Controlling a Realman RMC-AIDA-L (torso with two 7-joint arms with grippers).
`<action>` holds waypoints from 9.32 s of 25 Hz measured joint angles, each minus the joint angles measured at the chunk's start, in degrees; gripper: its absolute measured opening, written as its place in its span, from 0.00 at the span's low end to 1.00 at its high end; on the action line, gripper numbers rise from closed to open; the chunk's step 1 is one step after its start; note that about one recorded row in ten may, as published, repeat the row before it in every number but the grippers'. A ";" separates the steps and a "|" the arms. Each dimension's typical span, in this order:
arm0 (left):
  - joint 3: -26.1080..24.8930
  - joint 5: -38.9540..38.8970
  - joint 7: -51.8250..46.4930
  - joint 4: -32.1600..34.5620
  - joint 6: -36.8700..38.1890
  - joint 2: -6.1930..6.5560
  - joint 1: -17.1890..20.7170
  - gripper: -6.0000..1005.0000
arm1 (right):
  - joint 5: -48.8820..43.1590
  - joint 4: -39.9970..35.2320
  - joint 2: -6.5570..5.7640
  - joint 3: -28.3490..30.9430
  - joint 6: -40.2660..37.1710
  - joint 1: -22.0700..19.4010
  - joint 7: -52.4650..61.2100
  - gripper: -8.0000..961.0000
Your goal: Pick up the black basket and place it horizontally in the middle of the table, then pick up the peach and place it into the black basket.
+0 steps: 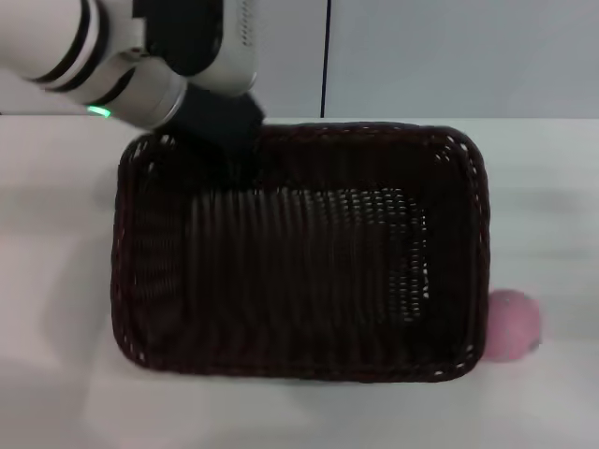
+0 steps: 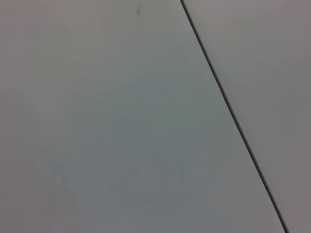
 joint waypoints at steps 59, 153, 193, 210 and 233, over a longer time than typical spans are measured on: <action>17.67 14.93 -0.14 -10.72 -18.07 0.01 0.43 0.41 | -0.29 -0.60 -0.11 -0.09 3.91 0.67 -0.34 0.53; -11.76 -85.60 41.23 -27.87 -8.79 0.50 40.64 0.77 | -120.33 -62.34 -0.88 -7.88 -22.35 12.67 92.99 0.46; -17.11 -86.36 45.69 -41.79 -1.44 0.59 41.27 0.77 | -87.97 -59.88 -0.75 -5.76 -19.14 21.05 86.74 0.09; -24.35 -86.44 49.96 -51.49 3.40 0.68 39.43 0.77 | -77.77 -55.02 -0.80 -2.50 -15.51 16.70 80.32 0.63; -42.54 -86.53 69.69 -75.81 10.03 0.46 33.34 0.77 | -30.54 -3.53 0.05 12.08 -10.94 2.25 1.44 0.69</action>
